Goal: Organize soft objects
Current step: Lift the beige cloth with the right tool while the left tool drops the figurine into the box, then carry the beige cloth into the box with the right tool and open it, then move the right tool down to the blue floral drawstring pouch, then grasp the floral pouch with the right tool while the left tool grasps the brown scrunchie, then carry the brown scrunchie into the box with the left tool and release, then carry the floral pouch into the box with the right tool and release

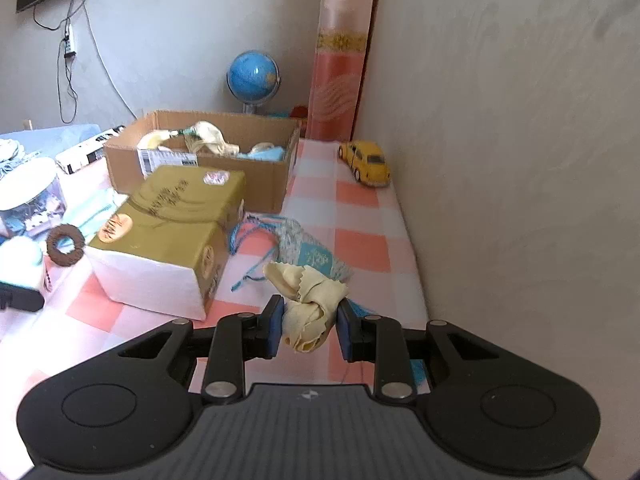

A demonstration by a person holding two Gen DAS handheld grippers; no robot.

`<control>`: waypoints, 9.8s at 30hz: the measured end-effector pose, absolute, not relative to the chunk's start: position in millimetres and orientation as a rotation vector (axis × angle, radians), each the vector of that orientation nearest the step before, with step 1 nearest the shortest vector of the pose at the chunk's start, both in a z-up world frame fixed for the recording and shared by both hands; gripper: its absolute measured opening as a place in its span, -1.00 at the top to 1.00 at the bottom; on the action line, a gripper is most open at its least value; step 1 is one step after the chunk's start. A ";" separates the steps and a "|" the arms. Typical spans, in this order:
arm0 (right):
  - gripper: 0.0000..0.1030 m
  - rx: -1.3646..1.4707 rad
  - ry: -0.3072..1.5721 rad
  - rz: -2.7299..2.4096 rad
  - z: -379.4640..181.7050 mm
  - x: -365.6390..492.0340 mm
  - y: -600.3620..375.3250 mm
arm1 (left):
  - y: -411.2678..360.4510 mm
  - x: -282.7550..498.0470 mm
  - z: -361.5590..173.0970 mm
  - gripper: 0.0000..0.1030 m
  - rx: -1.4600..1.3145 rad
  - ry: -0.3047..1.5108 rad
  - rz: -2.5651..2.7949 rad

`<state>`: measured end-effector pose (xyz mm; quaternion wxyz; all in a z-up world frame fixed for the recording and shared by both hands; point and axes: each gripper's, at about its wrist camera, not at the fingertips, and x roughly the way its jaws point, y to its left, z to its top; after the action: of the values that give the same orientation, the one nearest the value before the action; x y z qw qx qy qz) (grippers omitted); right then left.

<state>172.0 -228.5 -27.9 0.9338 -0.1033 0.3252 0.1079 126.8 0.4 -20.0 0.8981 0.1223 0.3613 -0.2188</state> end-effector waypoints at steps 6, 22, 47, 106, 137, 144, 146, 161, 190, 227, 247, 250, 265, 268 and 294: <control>0.38 -0.216 0.632 0.227 -9.8 152.2 -228.0 | 4.2 141.2 11.5 0.15 0.292 0.683 -0.452; 0.38 -0.215 0.616 0.209 3.0 142.7 -230.1 | 21.7 289.7 37.8 0.15 0.309 0.641 -0.317; 0.38 -0.263 0.596 0.282 23.4 161.4 -202.9 | 28.0 136.4 18.2 -0.88 0.131 0.581 -0.238; -1.00 -0.240 0.609 0.386 18.5 199.9 -166.6 | 38.7 107.1 -29.6 -0.89 0.089 0.673 -0.135; -0.35 -0.062 0.795 0.244 -47.7 307.7 -218.4 | 25.2 141.2 -53.7 -0.92 0.109 0.775 -0.146; -0.14 -0.086 0.828 0.219 -60.5 315.4 -215.2 | 18.4 139.1 -52.9 -0.92 0.112 0.777 -0.171; -0.14 -0.088 0.839 0.206 -62.7 308.1 -219.9 | 18.8 137.6 -52.2 -0.92 0.110 0.774 -0.173; -0.15 -0.113 0.858 0.182 -65.3 234.1 -233.7 | 15.9 130.3 -47.8 -0.92 0.107 0.756 -0.196; -0.88 -0.037 0.816 0.200 -73.3 189.6 -225.0 | 16.9 156.9 -62.1 -0.28 0.164 0.737 -0.105; 0.05 -0.115 0.778 0.141 -70.4 203.5 -221.6 | 1.8 176.6 -70.0 0.21 0.237 0.714 0.007; 0.05 -0.167 0.682 0.181 -12.0 156.5 -229.6 | 28.1 150.5 -7.6 0.28 0.211 0.748 -0.263; 0.05 -0.170 0.669 0.189 -6.0 151.3 -229.3 | 30.8 156.9 7.4 0.28 0.212 0.726 -0.279; 0.05 -0.156 0.637 0.175 5.5 143.4 -239.8 | 17.9 279.2 32.9 0.28 0.279 0.616 -0.234; 0.05 -0.154 0.635 0.167 6.3 146.5 -241.3 | 20.4 299.1 23.7 0.20 0.258 0.613 -0.201; 0.05 -0.275 0.567 0.361 66.9 208.0 -187.5 | 21.6 127.6 10.6 -0.95 0.081 0.581 -0.331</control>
<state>208.0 -187.5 66.9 0.9348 -0.1346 0.2772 0.1767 127.6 21.6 10.6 0.9439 0.0395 0.2849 -0.1626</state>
